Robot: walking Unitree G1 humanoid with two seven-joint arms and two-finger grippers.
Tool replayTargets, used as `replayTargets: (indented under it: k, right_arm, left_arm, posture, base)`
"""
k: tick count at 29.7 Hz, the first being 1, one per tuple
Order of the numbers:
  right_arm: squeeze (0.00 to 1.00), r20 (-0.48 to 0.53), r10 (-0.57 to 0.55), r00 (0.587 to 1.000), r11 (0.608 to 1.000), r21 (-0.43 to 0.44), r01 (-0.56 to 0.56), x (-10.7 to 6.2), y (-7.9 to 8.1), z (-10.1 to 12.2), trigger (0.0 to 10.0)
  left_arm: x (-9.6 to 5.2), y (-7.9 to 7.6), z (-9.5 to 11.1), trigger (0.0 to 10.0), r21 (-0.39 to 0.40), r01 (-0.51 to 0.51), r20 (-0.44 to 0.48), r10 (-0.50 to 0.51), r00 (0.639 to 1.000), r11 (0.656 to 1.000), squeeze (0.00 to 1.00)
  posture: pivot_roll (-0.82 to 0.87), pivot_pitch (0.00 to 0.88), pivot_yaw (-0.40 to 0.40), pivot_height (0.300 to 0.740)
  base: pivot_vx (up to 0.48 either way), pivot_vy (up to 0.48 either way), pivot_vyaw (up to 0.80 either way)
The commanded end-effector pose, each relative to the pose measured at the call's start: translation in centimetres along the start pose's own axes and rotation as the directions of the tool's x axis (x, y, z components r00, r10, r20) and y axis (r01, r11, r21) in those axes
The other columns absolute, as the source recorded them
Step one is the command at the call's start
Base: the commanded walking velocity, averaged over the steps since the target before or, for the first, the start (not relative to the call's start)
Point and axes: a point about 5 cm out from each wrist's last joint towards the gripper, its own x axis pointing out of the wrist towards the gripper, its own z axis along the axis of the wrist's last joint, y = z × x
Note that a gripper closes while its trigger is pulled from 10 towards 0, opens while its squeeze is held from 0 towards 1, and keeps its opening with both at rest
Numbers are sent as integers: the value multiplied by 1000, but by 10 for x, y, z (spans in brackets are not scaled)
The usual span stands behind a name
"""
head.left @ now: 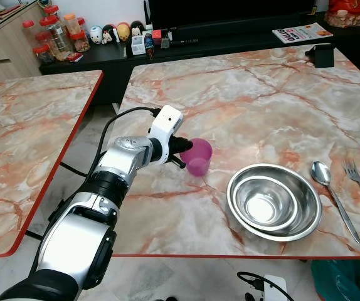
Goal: Setting the table
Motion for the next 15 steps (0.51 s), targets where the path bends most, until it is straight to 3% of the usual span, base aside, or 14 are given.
replayTargets:
  k: [1,11,12,14,15]
  right_arm:
    - [0,-37,7,999,1000,14,-7,-2,4,-10,10000]
    - [0,-37,8,999,1000,17,-7,-2,4,-9,10000]
    - [0,-37,7,999,1000,19,-7,-2,5,-9,10000]
    - [0,-37,7,999,1000,20,-6,-2,5,-9,10000]
    - [0,-37,6,999,1000,22,-5,-2,5,-10,10000]
  left_arm:
    - [-2,2,-4,10000,20,2,-39,-1,999,1000,0]
    - [-2,1,-5,10000,19,8,-42,-8,999,1000,0]
    - [-1,1,-5,10000,22,10,-41,-9,999,1000,263]
    - [-1,0,-5,10000,25,12,-41,-11,999,1000,263]
    - [-1,0,-5,10000,25,15,-41,-14,999,1000,349]
  posture:
    - [-12,61,154,740]
    - [-10,59,155,740]
    - [-11,57,156,740]
    - [-11,57,156,740]
    - [-10,58,156,740]
  base:
    - [0,0,0]
    - [0,0,0]
    - [0,0,0]
    - [0,0,0]
    - [0,0,0]
